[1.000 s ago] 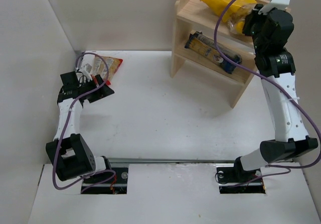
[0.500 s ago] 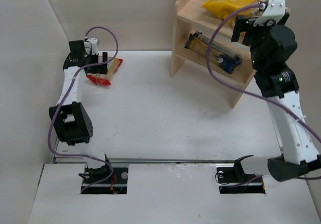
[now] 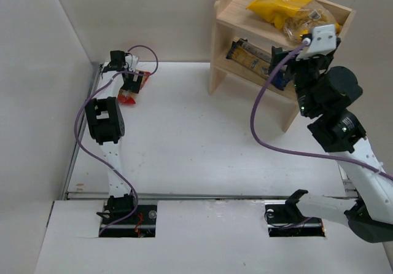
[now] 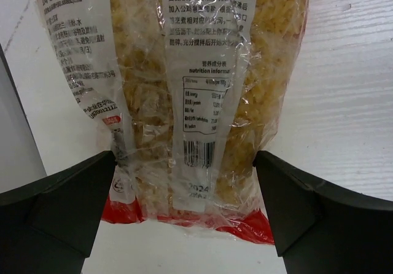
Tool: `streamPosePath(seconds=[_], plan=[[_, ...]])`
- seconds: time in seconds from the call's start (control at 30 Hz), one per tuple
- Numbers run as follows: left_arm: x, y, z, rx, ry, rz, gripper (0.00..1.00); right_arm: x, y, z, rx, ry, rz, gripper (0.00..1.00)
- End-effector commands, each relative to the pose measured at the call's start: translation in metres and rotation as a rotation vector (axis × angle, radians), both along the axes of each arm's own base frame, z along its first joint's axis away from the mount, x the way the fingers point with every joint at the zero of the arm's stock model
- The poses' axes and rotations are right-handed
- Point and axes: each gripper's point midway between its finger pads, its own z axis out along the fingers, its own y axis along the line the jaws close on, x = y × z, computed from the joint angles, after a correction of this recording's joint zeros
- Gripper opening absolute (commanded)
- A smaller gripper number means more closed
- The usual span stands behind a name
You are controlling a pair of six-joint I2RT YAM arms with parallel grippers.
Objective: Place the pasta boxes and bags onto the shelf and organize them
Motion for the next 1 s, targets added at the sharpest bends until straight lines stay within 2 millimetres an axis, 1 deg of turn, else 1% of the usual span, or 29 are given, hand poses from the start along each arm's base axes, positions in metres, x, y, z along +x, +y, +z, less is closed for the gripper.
streamPosePath(seconds=[0.0, 0.03, 0.07, 0.1, 0.13, 0.17, 0.2, 0.23, 0.3, 0.37, 0.43, 0.47, 0.5, 0.53, 0.57, 0.6, 0.63, 0.67, 0.73, 0.77, 0.83, 0.93, 0.97], plan=[[0.001, 0.003, 0.004, 0.012, 0.028, -0.011, 1.00, 0.009, 0.008, -0.010, -0.046, 0.021, -0.051, 1.00], [-0.004, 0.002, -0.006, -0.002, 0.066, -0.014, 0.99, 0.010, 0.009, -0.009, -0.052, 0.017, -0.056, 1.00], [-0.011, 0.000, -0.019, -0.016, 0.109, -0.018, 0.93, 0.009, 0.011, -0.006, -0.053, 0.007, -0.054, 1.00], [-0.019, -0.001, -0.029, -0.028, 0.153, -0.020, 0.84, 0.008, 0.012, -0.002, -0.052, -0.005, -0.050, 1.00], [-0.026, -0.004, -0.037, -0.043, 0.187, -0.025, 0.74, 0.008, 0.014, 0.001, -0.047, -0.016, -0.047, 1.00], [-0.033, -0.009, -0.043, -0.074, 0.219, -0.038, 0.50, 0.007, 0.016, 0.004, -0.039, -0.028, -0.041, 1.00], [-0.040, -0.014, -0.048, -0.103, 0.245, -0.045, 0.23, 0.007, 0.019, 0.006, -0.032, -0.036, -0.030, 1.00], [-0.046, -0.018, -0.050, -0.134, 0.259, -0.042, 0.10, 0.007, 0.022, 0.006, -0.031, -0.040, -0.020, 1.00], [-0.058, -0.031, -0.049, -0.207, 0.283, -0.032, 0.00, 0.010, 0.033, 0.002, -0.032, -0.032, 0.006, 1.00], [-0.075, -0.053, -0.039, -0.350, 0.309, -0.013, 0.00, 0.014, 0.051, -0.008, -0.046, -0.013, 0.049, 1.00], [-0.089, -0.081, -0.015, -0.571, 0.313, 0.027, 0.00, 0.017, 0.077, -0.026, -0.048, 0.021, 0.125, 1.00], [-0.095, -0.095, 0.000, -0.691, 0.314, 0.044, 0.00, 0.019, 0.094, -0.037, -0.035, 0.044, 0.179, 1.00], [-0.100, -0.104, 0.012, -0.781, 0.316, 0.059, 0.00, 0.020, 0.107, -0.048, -0.024, 0.067, 0.226, 1.00], [-0.107, -0.120, 0.034, -0.919, 0.318, 0.069, 0.00, 0.020, 0.134, -0.069, 0.007, 0.121, 0.328, 1.00], [-0.112, -0.128, 0.046, -0.991, 0.317, 0.068, 0.00, 0.019, 0.152, -0.084, 0.029, 0.162, 0.399, 1.00], [-0.122, -0.139, 0.065, -1.090, 0.317, 0.061, 0.00, 0.014, 0.185, -0.109, 0.073, 0.241, 0.539, 1.00], [-0.129, -0.147, 0.079, -1.150, 0.310, 0.050, 0.00, 0.004, 0.212, -0.129, 0.104, 0.307, 0.675, 1.00], [-0.135, -0.153, 0.088, -1.186, 0.304, 0.037, 0.00, -0.004, 0.235, -0.147, 0.137, 0.366, 0.789, 1.00], [-0.151, -0.163, 0.110, -1.253, 0.274, -0.001, 0.00, -0.015, 0.266, -0.172, 0.182, 0.436, 0.940, 1.00], [-0.159, -0.169, 0.120, -1.275, 0.259, -0.026, 0.00, -0.019, 0.278, -0.183, 0.201, 0.447, 0.994, 1.00], [-0.174, -0.179, 0.138, -1.310, 0.230, -0.075, 0.00, -0.022, 0.292, -0.198, 0.241, 0.446, 1.060, 1.00], [-0.192, -0.191, 0.166, -1.360, 0.180, -0.155, 0.00, -0.025, 0.306, -0.216, 0.368, 0.494, 1.131, 1.00], [-0.197, -0.194, 0.175, -1.374, 0.164, -0.176, 0.00, -0.020, 0.306, -0.223, 0.417, 0.513, 1.144, 1.00]])
